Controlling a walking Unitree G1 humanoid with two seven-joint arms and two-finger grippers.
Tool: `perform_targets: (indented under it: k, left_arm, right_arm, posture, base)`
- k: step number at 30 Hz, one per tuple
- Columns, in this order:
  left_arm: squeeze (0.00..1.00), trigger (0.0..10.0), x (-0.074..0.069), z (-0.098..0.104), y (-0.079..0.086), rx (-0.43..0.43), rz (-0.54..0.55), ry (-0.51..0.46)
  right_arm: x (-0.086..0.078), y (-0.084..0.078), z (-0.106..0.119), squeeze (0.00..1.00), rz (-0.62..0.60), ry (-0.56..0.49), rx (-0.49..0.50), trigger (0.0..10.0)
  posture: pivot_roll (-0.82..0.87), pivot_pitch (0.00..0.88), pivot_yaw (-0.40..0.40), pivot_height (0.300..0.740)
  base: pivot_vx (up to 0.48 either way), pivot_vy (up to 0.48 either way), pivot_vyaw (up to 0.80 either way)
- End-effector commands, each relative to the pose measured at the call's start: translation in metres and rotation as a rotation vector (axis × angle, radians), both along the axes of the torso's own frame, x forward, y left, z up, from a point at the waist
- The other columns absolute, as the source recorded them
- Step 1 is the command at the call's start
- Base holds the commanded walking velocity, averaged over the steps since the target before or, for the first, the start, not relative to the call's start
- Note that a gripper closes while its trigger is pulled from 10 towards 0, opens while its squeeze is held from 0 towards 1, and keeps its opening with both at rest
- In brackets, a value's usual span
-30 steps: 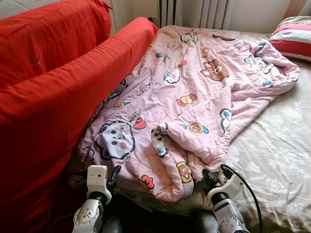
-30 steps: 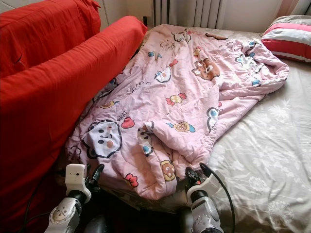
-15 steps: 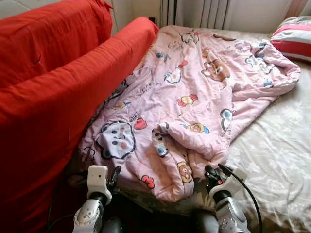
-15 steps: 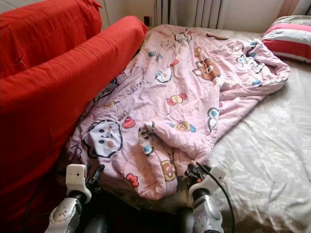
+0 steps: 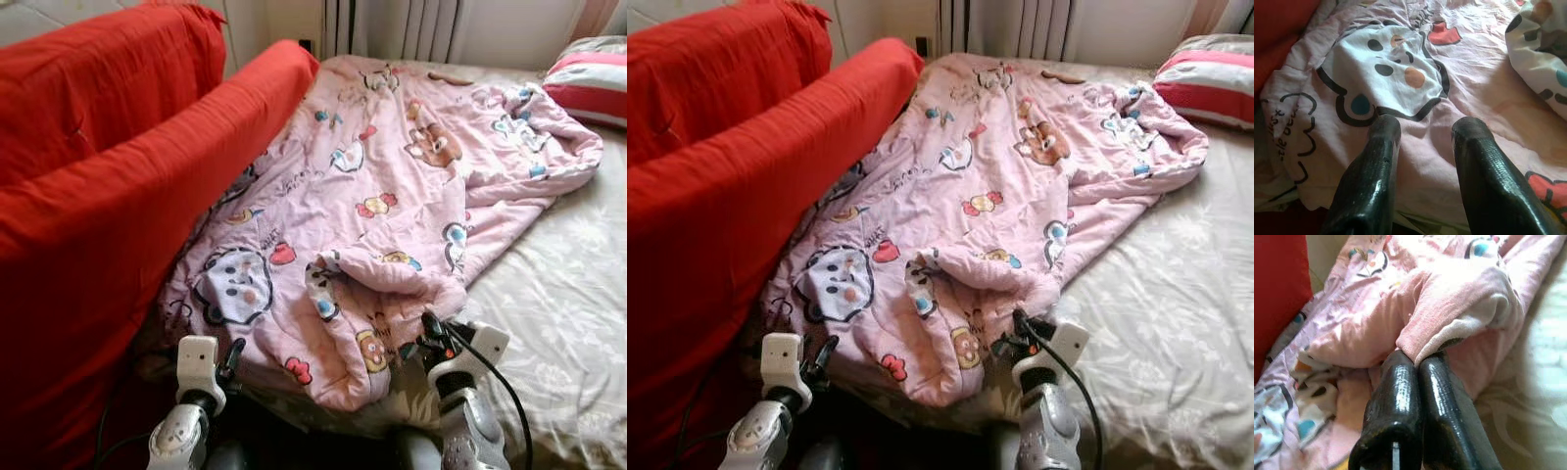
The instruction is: Clean up the room
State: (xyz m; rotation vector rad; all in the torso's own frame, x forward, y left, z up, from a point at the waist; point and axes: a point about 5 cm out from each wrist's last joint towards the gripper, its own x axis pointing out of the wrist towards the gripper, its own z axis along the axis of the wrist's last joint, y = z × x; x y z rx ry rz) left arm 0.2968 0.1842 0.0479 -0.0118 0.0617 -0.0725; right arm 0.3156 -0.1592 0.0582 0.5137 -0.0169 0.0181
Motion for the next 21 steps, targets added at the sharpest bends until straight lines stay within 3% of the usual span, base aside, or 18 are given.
perform_targets:
  k: [1, 21]
  left_arm:
    - [0.0, 10.0, -0.0019, -0.0034, 0.002, 0.023, -0.006, 0.013]
    - [0.0, 10.0, -0.0027, -0.0063, 0.0026, 0.016, -0.013, 0.032]
  right_arm:
    - [-0.002, 0.0005, 0.0018, 0.0, -0.01, -0.017, -0.006, 10.0]
    - [-0.0066, -0.0005, 0.0059, 0.0, -0.028, -0.012, -0.024, 10.0]
  posture:
    - [-0.04, 0.163, 0.046, 0.64]
    - [-0.04, 0.167, 0.046, 0.704]
  base:
    - [0.0, 0.0, 0.0]
    - [0.0, 0.0, 0.0]
